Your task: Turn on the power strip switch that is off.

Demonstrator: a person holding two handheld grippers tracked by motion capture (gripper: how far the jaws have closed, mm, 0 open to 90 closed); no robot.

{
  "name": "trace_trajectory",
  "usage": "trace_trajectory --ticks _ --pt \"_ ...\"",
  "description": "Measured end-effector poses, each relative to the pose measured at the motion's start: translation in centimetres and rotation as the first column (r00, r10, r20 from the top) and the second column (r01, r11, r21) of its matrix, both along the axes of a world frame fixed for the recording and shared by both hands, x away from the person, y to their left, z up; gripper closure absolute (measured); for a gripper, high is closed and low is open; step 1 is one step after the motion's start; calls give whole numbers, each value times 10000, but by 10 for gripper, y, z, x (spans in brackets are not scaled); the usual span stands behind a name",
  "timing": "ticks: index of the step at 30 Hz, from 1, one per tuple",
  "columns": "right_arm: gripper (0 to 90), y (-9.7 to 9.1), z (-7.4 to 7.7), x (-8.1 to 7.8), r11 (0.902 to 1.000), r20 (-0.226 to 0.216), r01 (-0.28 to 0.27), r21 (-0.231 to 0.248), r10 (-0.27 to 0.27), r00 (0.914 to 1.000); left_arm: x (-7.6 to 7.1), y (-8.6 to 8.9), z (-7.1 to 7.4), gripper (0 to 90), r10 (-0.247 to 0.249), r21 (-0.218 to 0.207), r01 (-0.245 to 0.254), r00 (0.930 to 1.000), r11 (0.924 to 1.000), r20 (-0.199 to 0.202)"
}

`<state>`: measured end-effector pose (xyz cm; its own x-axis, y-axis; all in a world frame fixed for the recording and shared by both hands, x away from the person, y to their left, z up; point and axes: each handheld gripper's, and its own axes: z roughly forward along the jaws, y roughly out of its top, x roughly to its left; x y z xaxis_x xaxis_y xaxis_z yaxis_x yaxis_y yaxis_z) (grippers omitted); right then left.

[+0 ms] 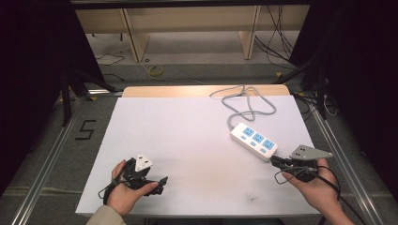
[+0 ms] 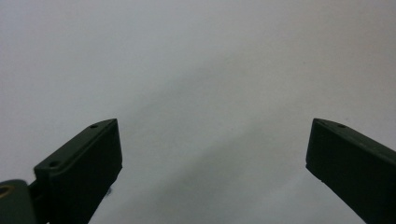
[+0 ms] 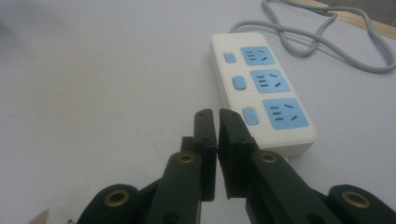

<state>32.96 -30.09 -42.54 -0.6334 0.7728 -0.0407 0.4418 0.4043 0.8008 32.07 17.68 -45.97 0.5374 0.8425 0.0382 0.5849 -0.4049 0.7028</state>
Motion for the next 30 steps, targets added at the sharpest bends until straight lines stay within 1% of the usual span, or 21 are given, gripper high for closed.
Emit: trace_trajectory --ticks 2,4,10,11,14,23,30 --pt "900 0 1 3 9999 8 93 -53 -93 10000 0 0 0 31 5 4 -5 10000 10000 23" --pt "900 -1 2 7 9997 17 191 -131 -190 9998 0 0 0 32 7 6 -7 10000 10000 49" --pt "900 0 4 14 9995 16 283 -113 -283 9996 0 -1 0 34 10 9 -10 10000 10000 39" --pt "900 1 5 18 9994 13 318 -117 -318 9995 0 -1 0 34 6 15 -6 10000 10000 27" --pt "900 4 6 22 9993 3 347 -136 -347 9994 1 -1 0 35 -9 -26 9 10000 10000 22" --pt "900 14 7 33 9993 -79 296 -247 -298 9995 1 -2 0 36 -35 23 35 10000 10000 42" --pt "900 21 7 41 9992 -197 279 -302 -285 9994 1 -2 -1 36 -4 -35 5 10000 10000 33"
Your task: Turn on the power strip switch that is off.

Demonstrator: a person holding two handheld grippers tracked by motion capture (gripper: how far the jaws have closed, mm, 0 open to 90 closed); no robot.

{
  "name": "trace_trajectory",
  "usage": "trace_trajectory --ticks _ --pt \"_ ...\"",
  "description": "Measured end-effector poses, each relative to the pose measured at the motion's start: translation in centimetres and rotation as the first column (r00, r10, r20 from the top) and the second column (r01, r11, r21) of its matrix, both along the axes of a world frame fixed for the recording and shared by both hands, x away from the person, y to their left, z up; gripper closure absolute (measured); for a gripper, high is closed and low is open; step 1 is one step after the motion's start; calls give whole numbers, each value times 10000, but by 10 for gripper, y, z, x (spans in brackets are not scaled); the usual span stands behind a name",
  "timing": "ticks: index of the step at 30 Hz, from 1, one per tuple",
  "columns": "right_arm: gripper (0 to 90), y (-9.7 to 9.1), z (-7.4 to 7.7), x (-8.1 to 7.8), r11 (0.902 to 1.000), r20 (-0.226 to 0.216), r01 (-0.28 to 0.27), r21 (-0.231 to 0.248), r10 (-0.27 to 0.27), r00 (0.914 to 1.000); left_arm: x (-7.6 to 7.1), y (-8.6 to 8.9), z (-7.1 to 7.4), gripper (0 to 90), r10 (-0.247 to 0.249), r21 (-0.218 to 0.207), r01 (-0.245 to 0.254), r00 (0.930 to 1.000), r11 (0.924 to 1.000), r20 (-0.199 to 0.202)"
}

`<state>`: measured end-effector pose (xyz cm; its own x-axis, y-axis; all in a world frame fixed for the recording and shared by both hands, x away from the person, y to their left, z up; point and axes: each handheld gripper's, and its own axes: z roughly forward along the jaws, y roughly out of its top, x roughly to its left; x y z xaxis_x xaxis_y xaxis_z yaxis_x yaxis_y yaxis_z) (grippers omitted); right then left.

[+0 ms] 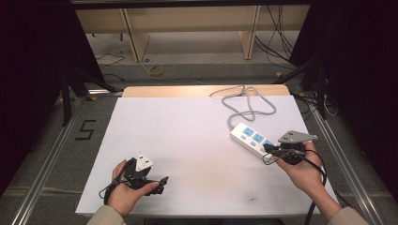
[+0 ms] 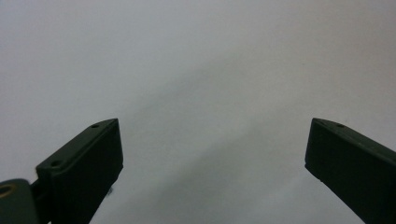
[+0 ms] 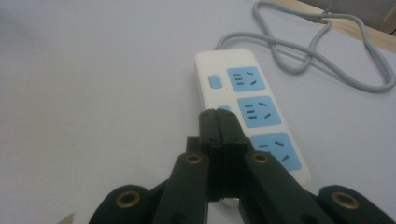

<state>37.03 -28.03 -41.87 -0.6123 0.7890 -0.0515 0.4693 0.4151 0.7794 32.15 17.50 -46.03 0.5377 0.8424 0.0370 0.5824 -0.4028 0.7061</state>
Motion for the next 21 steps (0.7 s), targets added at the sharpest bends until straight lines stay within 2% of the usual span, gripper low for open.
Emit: trace_trajectory --ticks 21 --pt "900 7 -3 20 10000 -438 39 -87 -43 9990 0 -1 0 36 -16 -67 16 10000 10000 6"
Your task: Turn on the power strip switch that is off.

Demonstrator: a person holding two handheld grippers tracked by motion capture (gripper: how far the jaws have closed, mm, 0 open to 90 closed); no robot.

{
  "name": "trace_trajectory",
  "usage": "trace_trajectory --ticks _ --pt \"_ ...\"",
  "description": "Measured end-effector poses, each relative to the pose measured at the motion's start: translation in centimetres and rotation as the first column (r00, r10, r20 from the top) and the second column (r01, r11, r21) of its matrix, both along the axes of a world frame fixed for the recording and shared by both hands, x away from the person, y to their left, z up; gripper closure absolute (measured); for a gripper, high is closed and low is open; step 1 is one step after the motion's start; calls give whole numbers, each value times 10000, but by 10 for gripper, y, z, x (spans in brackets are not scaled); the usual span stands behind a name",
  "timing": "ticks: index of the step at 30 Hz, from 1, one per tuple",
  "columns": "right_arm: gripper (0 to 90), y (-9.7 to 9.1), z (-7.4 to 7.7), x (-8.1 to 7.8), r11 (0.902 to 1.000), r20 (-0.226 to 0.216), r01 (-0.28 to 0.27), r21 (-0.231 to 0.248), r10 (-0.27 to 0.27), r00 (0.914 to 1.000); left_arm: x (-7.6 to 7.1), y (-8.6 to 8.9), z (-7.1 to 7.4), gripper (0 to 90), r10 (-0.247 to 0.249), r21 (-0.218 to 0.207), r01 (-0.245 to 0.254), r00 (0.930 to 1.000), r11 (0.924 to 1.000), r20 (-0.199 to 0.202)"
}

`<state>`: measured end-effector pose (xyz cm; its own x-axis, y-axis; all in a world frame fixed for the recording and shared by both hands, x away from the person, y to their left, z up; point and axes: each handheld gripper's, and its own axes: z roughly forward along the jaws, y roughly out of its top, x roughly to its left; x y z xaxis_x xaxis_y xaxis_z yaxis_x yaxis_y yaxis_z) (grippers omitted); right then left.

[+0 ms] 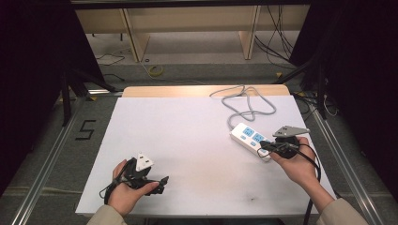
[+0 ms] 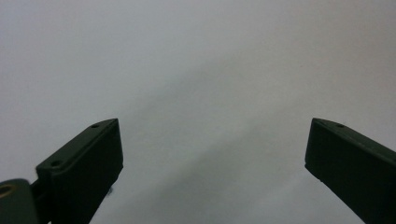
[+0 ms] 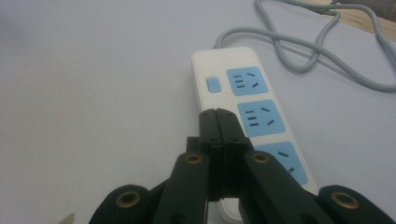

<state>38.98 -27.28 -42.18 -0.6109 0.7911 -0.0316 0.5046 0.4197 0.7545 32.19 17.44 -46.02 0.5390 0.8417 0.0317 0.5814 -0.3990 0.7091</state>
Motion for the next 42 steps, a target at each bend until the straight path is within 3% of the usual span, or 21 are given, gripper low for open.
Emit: trace_trajectory --ticks 42 --pt "900 12 -1 30 9993 -680 201 -331 -223 9974 0 -1 1 38 -46 -10 46 10000 10000 31"
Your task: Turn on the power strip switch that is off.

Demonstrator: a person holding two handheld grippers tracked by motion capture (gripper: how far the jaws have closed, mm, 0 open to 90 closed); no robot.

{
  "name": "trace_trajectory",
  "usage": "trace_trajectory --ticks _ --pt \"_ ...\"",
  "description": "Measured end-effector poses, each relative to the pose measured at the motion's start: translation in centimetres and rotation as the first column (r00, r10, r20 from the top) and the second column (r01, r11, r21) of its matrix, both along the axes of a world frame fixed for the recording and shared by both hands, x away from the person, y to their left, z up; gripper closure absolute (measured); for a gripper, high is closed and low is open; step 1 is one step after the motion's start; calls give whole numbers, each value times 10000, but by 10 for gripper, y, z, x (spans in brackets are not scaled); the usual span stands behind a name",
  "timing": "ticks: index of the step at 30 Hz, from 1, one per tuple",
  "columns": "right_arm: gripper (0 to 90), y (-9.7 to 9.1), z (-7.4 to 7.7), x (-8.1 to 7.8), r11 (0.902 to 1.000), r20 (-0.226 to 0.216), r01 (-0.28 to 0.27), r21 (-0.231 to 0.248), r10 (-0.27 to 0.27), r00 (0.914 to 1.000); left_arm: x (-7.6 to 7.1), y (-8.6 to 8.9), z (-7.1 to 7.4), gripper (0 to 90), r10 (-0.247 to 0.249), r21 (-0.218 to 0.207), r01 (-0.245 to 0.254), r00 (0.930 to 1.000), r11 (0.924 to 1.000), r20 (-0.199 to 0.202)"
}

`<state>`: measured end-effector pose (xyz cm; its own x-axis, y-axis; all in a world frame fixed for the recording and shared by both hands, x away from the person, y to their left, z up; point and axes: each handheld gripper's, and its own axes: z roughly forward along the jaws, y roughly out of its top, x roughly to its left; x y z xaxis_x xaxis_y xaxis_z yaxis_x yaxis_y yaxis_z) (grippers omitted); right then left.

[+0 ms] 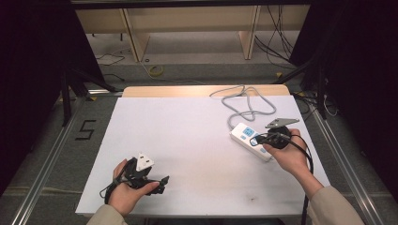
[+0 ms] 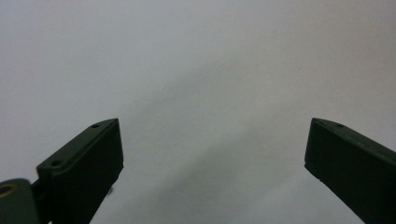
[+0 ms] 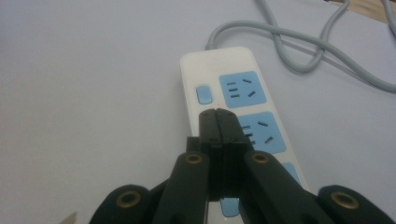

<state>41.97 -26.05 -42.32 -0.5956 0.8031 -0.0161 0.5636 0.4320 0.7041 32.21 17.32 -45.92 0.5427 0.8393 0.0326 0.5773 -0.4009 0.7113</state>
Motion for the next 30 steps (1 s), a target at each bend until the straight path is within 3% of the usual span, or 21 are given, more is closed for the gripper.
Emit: trace_trajectory --ticks 30 --pt "900 4 -1 14 9997 -424 64 -236 -74 9991 0 0 0 39 -35 -17 35 10000 10000 -16"
